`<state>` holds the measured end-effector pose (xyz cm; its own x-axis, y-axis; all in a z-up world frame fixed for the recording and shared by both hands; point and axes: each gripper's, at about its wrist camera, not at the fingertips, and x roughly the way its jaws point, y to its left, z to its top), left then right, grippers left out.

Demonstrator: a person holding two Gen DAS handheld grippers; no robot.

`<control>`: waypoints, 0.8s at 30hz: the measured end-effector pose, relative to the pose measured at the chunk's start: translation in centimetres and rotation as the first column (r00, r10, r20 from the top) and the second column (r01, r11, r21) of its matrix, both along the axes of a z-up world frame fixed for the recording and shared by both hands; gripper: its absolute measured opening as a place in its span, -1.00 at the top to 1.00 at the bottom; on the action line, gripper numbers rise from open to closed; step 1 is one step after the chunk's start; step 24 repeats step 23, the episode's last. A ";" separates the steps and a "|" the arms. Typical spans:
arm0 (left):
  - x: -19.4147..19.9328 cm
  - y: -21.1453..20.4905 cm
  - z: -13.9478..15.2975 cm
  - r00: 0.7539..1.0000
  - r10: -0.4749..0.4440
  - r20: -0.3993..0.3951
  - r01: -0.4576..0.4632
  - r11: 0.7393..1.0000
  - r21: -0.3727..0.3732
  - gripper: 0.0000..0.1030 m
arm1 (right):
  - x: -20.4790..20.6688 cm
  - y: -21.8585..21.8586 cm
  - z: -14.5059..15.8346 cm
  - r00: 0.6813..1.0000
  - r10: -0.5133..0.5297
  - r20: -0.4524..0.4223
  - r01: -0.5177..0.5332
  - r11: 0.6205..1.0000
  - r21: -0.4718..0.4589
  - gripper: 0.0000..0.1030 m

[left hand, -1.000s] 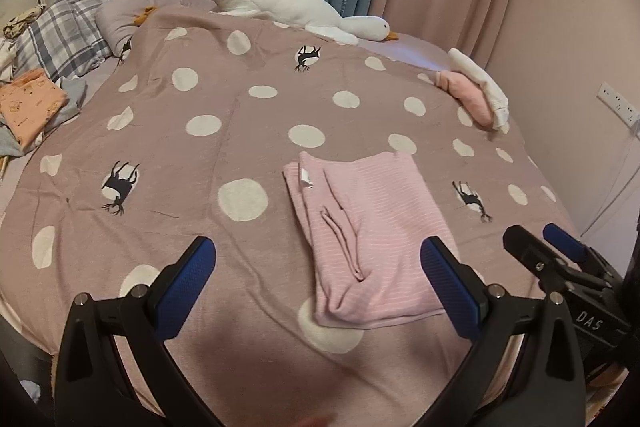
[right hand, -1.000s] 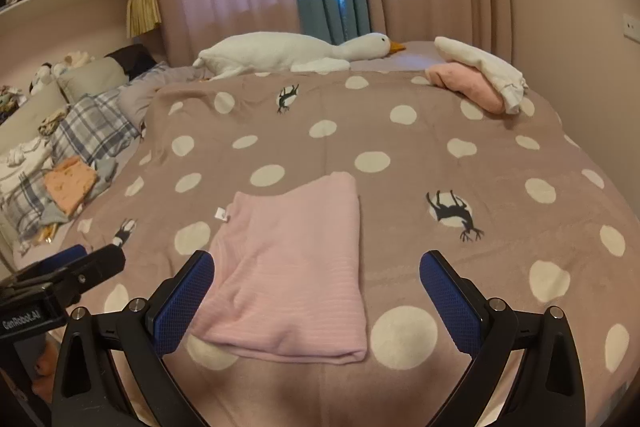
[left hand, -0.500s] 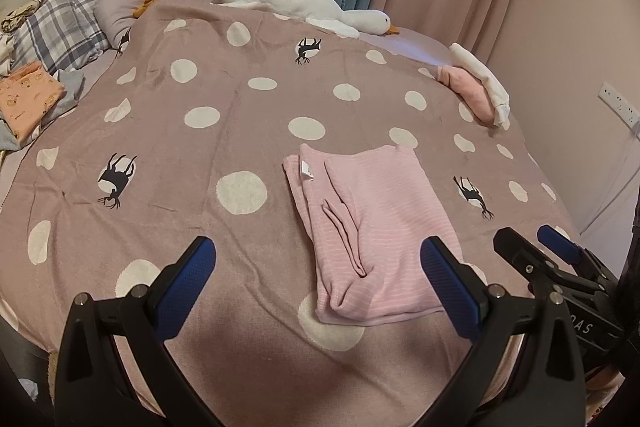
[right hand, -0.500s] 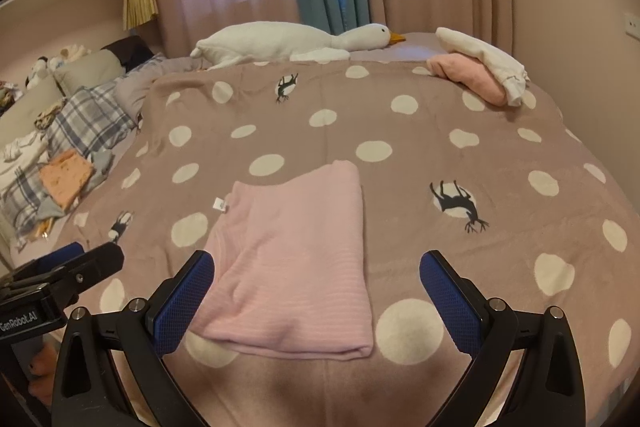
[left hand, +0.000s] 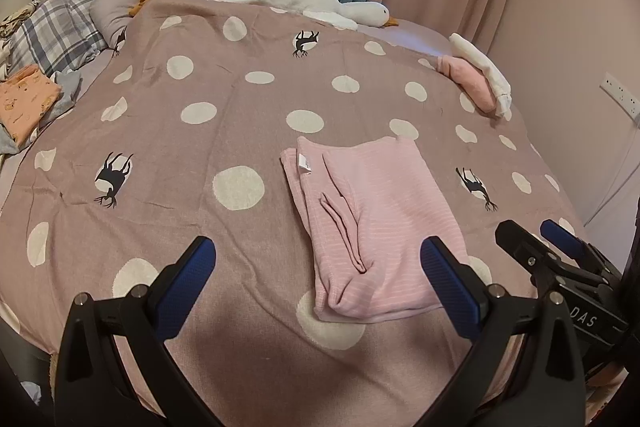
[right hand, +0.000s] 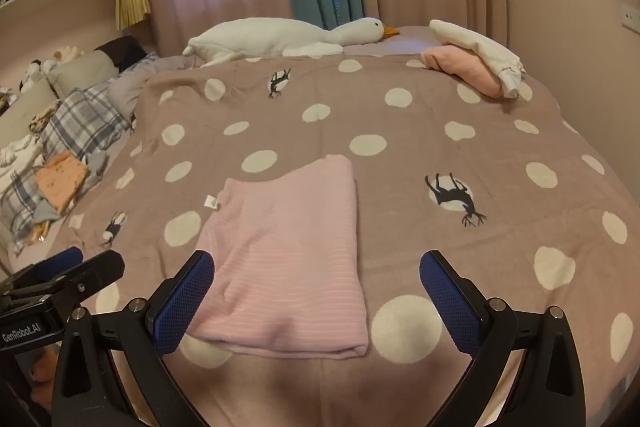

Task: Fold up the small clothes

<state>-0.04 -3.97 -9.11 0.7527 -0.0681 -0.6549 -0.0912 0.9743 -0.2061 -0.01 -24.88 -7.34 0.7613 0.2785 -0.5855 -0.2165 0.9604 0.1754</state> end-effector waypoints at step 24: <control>0.2 -0.3 -0.1 1.000 -0.003 -0.011 0.003 1.000 0.009 -0.99 | 0.3 -0.1 -0.7 0.999 -0.027 -0.026 0.027 1.000 -0.012 -0.97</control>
